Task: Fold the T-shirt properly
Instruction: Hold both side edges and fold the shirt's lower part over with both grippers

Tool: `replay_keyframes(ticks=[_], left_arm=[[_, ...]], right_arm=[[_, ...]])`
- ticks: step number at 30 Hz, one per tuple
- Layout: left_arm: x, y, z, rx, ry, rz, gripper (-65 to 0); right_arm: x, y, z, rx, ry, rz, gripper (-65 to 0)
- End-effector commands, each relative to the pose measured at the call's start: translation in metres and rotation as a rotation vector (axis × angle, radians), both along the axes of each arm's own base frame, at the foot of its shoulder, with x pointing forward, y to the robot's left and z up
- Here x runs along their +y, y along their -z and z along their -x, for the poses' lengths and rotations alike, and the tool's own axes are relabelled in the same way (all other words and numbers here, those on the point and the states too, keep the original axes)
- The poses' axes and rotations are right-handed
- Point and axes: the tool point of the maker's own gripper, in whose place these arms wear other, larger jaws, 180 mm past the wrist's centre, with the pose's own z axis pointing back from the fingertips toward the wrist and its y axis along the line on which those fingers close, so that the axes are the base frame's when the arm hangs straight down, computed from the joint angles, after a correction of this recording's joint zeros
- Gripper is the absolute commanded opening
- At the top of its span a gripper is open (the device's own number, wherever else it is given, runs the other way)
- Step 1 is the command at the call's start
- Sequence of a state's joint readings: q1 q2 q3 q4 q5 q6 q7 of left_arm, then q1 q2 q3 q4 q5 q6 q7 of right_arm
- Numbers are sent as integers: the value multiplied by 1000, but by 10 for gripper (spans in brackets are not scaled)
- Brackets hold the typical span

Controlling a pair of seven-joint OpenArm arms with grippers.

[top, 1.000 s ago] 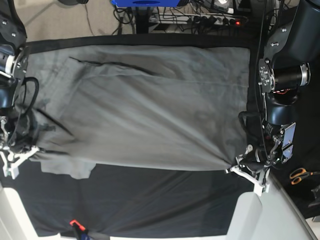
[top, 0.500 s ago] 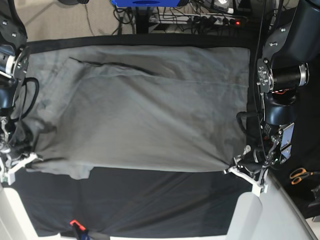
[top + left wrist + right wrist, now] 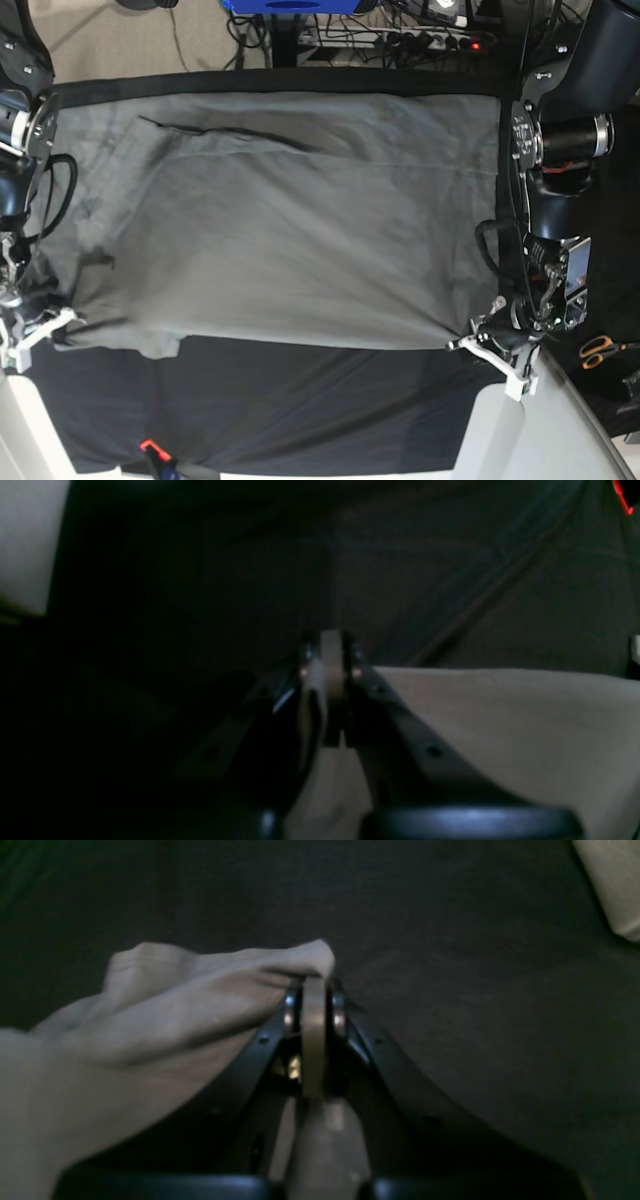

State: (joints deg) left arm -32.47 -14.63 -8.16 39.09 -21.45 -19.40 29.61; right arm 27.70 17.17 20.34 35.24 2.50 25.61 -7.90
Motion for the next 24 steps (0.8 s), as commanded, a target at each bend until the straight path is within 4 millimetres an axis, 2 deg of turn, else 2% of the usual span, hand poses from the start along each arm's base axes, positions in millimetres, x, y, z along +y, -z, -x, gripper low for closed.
replay_keyframes(ticks=[1, 6, 8, 11, 13, 24], left_arm=[[9, -22, -14, -65, -18, -9, -650], [10, -13, -6, -45, -19, -11, -650], [10, -10, -4, -39, -19, -11, -650], [10, -4, 2, -27, -18, -12, -650], [10, -3, 4, -30, -13, -18, -650], [-4, 10, 51, 59, 85, -85, -650]], right_arm=[[-10, -27, -16, -78, 1, 17, -650], [-5, -29, -17, -93, -26, 6, -650], [-7, -24, -12, -86, -26, 10, -650], [7, -12, -7, -41, -91, 49, -650], [8, -4, 0, -16, -120, 75, -650], [-2, 27, 29, 164, -93, 98, -650]])
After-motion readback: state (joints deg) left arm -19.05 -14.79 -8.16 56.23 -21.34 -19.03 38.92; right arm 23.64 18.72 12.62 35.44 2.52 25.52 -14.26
